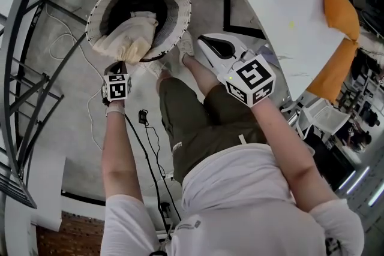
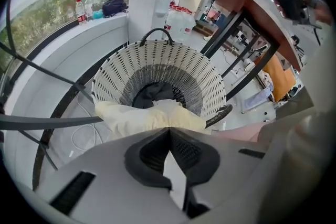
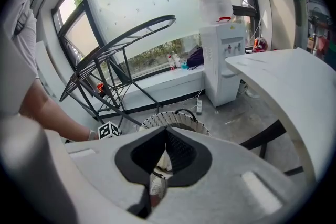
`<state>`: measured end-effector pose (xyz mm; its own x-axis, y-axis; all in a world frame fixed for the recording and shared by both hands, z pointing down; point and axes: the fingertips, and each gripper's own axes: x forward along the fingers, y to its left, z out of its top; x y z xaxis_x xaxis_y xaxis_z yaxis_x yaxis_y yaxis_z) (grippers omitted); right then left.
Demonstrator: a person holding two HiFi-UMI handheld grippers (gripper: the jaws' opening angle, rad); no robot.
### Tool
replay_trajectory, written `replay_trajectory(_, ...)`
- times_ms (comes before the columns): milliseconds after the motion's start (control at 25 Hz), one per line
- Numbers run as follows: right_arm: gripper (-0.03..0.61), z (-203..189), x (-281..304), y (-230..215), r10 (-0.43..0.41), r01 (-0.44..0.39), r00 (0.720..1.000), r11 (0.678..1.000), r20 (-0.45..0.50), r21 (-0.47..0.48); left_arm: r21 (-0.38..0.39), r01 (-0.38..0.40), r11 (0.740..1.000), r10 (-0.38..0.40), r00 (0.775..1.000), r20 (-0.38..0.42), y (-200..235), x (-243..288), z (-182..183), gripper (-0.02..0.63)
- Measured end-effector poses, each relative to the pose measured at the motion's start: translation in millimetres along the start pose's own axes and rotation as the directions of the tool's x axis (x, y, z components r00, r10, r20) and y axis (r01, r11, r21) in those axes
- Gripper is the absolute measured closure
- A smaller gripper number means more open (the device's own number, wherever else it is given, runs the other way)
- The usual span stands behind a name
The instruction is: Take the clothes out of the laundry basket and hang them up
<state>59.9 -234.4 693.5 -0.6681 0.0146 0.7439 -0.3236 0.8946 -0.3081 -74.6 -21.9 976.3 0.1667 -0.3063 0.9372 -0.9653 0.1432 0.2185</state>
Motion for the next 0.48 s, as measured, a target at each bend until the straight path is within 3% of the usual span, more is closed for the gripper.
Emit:
replay_trajectory(200,0.572,4.2,-9.9,5.6,-0.005,0.005,1.0,1.0,0.008,0.002,0.005,0.021,1.0,-0.021,1.0,-0.01,0.1,-13.0,2.1,0.614)
replay_trajectory(480,0.572,10.9,-29.7,9.9,-0.01,0.01,0.999,1.0,0.04,0.002,0.043,0.032,0.999,-0.035,0.997,0.07,-19.1,-51.4,22.0,0.614)
